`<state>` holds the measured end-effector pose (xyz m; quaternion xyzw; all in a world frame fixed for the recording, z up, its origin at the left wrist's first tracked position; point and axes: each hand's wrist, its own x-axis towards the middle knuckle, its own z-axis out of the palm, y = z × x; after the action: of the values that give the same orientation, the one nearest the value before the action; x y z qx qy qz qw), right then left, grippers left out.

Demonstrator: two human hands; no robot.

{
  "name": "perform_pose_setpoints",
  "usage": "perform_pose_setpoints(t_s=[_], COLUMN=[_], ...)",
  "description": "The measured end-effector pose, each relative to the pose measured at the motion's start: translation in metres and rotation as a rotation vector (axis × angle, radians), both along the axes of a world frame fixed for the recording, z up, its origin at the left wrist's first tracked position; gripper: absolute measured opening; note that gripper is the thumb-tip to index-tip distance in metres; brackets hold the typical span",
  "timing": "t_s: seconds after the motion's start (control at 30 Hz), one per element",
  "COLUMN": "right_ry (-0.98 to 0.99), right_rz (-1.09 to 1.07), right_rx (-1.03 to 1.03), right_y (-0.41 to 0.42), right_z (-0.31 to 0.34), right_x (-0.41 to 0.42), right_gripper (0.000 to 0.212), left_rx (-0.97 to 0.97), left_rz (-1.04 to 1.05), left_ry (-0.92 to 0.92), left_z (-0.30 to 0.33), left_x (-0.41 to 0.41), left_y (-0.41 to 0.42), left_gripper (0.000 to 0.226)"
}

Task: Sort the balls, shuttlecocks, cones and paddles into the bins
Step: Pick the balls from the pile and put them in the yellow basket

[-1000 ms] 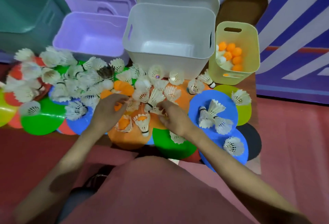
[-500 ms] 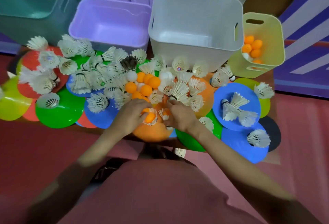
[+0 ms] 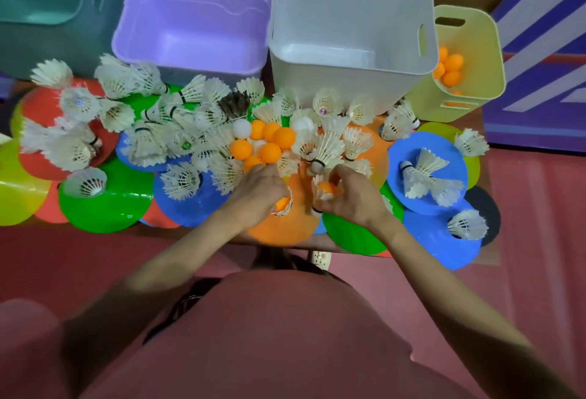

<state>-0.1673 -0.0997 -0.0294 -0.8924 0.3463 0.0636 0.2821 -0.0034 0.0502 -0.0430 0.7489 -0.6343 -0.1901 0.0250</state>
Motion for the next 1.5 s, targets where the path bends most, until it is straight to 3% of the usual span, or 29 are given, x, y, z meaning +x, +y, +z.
perform_pose_setpoints(t_s=[0.13, 0.27, 0.6, 0.7, 1.0, 1.17, 1.27, 1.5], right_ry=[-0.203, -0.365, -0.280, -0.303, -0.348, -0.403, -0.392, -0.281], right_rz=[-0.202, -0.302, -0.313, -0.309, -0.522, -0.655, -0.680, -0.479], right_rx=[-0.022, -0.065, -0.087, 0.006, 0.583, 0.847, 0.857, 0.799], right_y=[0.004, 0.009, 0.046, 0.044, 0.019, 0.017, 0.014, 0.005], right_z=[0.004, 0.004, -0.038, -0.044, -0.034, -0.026, -0.029, -0.031], right_x=[-0.011, -0.010, 0.017, 0.014, 0.006, 0.011, 0.012, 0.008], right_gripper=[0.042, 0.044, 0.047, 0.045, 0.043, 0.016, 0.027, 0.030], left_rx=[-0.065, -0.108, -0.039, -0.104, -0.107, -0.129, -0.138, -0.161], left_rz=[-0.096, -0.193, -0.176, -0.175, -0.117, -0.122, -0.126, -0.118], left_ry=[-0.069, -0.105, -0.007, 0.014, 0.072, 0.056, 0.054, 0.081], left_z=[-0.005, -0.007, -0.004, -0.002, 0.004, 0.003, 0.002, 0.004], left_x=[0.001, 0.007, 0.015, 0.017, 0.019, 0.018, 0.019, 0.017], left_y=[-0.003, -0.007, -0.010, -0.009, -0.008, -0.007, -0.007, -0.004], left_gripper=[0.024, 0.028, 0.041, 0.044, 0.044, 0.043, 0.042, 0.041])
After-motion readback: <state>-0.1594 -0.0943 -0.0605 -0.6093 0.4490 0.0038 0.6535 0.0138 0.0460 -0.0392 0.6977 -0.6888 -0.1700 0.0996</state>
